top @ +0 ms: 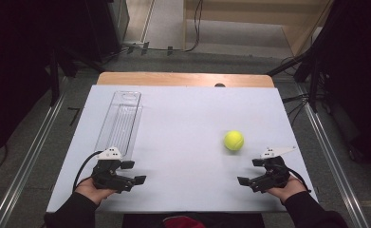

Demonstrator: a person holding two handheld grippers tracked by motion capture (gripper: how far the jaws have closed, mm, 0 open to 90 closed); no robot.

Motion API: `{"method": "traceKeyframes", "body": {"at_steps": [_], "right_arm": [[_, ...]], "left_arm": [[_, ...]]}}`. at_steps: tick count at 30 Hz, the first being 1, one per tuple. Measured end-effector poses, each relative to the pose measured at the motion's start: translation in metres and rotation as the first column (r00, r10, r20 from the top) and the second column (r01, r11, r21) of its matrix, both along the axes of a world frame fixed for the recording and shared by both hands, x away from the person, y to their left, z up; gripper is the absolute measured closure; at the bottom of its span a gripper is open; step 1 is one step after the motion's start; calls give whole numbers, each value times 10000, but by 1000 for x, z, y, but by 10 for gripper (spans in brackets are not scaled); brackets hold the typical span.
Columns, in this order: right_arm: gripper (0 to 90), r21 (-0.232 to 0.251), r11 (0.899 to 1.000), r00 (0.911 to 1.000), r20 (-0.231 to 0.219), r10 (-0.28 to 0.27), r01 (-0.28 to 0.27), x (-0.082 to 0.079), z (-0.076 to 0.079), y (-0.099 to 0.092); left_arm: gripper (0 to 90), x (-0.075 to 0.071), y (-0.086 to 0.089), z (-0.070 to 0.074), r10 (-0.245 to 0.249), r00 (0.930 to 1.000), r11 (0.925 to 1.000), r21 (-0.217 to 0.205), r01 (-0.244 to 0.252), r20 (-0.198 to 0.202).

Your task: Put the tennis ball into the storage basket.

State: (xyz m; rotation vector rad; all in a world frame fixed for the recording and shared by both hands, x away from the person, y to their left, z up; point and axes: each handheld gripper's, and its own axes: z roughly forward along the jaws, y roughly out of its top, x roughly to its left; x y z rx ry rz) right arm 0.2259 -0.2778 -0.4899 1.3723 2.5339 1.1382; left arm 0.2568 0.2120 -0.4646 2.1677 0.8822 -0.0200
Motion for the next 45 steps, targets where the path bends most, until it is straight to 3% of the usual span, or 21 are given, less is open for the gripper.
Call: {"method": "traceKeyframes", "body": {"at_steps": [45], "right_arm": [[0,18,9997,9997,-59,-252,252,3,-2,-3]], "left_arm": [[221,1,2,0,-42,9999,9999,-117,43,103]]}}
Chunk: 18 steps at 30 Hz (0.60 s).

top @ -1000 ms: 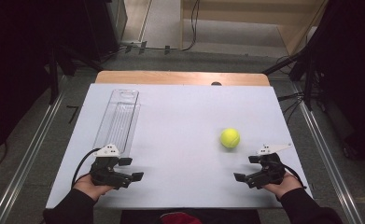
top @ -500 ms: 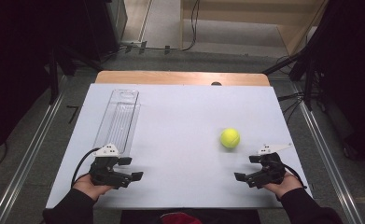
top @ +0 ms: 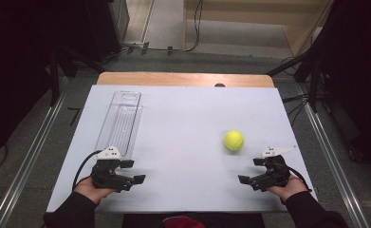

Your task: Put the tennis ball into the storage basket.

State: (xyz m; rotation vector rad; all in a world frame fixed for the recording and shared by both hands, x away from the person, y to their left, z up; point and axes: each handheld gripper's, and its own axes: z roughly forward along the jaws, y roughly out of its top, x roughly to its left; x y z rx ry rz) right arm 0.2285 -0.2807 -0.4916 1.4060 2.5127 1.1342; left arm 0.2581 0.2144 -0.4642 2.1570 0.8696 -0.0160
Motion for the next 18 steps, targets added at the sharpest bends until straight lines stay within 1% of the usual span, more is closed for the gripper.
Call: {"method": "traceKeyframes", "body": {"at_steps": [9,13,18], "right_arm": [[0,-7,10000,10000,-35,-85,85,0,0,0],[0,9,9999,9999,17,-142,142,1,0,-2],[0,-57,9995,9995,43,-310,310,1,1,-4]], "left_arm": [[221,0,0,0,-39,10000,10000,19,39,-11],[221,0,0,0,-59,10000,10000,35,59,2],[221,0,0,0,-117,9999,9999,10,117,1]]}}
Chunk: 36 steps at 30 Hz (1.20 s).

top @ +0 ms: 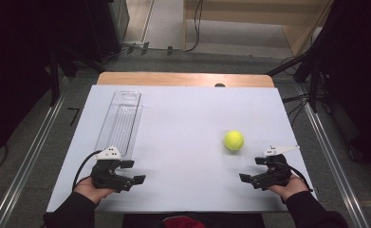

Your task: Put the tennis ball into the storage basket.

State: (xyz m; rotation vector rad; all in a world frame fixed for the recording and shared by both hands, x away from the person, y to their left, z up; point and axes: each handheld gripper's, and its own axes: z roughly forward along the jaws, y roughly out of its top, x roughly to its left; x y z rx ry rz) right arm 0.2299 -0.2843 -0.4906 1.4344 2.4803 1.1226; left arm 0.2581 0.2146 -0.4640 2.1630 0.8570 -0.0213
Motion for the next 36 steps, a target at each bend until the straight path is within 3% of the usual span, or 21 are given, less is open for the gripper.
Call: {"method": "traceKeyframes", "body": {"at_steps": [11,36], "right_arm": [[0,30,9975,9973,174,-712,711,4,3,-7],[0,22,9965,9960,314,-834,834,28,5,-4]], "left_arm": [[221,-1,-2,0,-52,10000,10000,60,52,27],[221,0,-2,-1,-98,9999,9999,34,98,-50]]}}
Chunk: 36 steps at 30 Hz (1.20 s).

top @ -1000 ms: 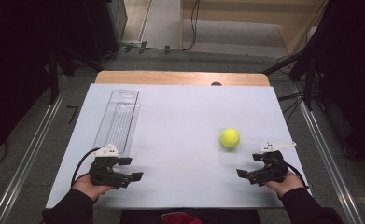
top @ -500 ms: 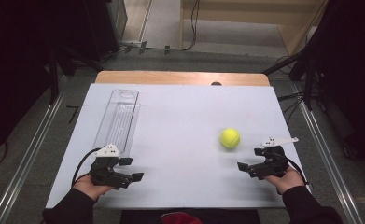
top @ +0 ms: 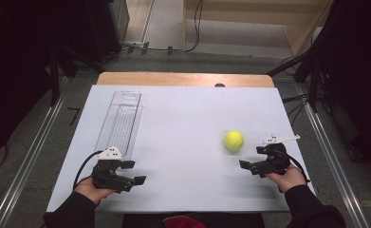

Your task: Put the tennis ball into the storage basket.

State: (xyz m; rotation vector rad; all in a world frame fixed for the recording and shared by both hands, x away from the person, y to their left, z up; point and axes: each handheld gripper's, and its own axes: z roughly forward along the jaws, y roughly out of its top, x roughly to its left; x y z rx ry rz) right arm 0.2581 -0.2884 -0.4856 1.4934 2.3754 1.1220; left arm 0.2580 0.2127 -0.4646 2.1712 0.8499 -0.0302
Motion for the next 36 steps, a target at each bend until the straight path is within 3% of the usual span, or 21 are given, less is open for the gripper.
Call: {"method": "traceKeyframes", "body": {"at_steps": [9,26,29,36], "right_arm": [[0,81,9999,9999,-118,66,-65,7,3,0],[0,-71,9998,9994,291,205,-203,21,23,9],[0,-457,9986,9984,489,272,-250,24,28,14],[0,-396,9989,9983,512,277,-257,34,33,17]], "left_arm": [[222,0,0,0,-6,10000,10000,30,5,18],[222,0,0,0,-36,10000,10000,20,36,-9],[222,0,0,0,-36,10000,10000,14,36,-12],[222,0,0,0,-67,10000,10000,41,67,-11]]}}
